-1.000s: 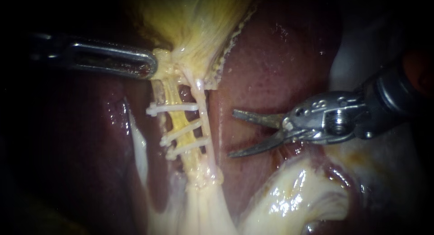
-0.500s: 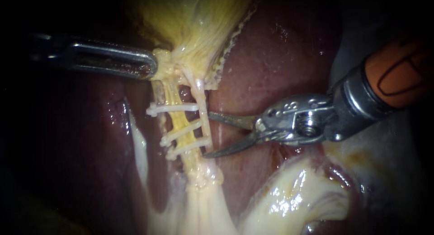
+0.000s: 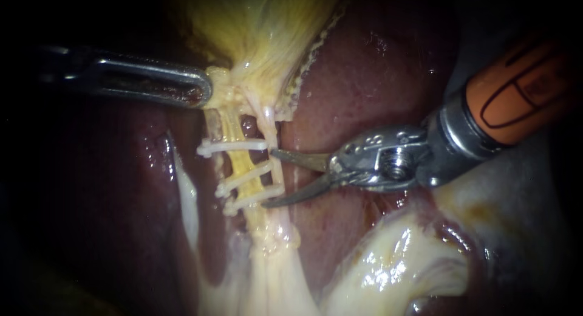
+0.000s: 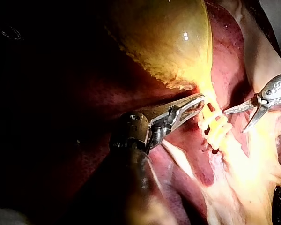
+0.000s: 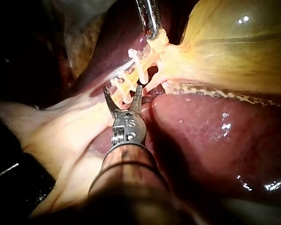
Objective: Go to the cutting position left tube
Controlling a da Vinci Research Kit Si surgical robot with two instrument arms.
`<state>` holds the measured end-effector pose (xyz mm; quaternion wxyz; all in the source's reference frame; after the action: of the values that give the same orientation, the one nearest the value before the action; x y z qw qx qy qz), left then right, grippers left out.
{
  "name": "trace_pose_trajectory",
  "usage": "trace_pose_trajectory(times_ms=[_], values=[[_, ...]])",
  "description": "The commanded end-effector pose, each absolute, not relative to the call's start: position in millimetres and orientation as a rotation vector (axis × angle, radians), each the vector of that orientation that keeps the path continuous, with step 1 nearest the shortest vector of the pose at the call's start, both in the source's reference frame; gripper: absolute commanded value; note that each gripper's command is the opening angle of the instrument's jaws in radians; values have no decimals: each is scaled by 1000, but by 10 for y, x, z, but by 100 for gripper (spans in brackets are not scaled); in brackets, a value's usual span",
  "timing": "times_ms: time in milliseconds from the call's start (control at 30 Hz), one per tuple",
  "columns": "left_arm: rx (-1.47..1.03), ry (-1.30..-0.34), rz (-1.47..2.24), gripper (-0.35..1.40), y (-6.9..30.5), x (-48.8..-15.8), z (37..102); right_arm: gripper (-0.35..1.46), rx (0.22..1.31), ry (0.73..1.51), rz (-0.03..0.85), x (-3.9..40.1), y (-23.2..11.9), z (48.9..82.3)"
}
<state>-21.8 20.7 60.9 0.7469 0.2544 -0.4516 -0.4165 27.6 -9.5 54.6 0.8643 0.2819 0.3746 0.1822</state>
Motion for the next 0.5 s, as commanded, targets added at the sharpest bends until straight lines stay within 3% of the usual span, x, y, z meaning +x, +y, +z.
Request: trace_pose_trajectory(times_ms=[33, 500], values=[[557, -989, -911, -35, 207, -219, 610, 129, 597, 784, 382, 277, -96, 549], [559, -989, -909, -35, 205, -219, 611, 121, 639, 777, 377, 282, -92, 577]])
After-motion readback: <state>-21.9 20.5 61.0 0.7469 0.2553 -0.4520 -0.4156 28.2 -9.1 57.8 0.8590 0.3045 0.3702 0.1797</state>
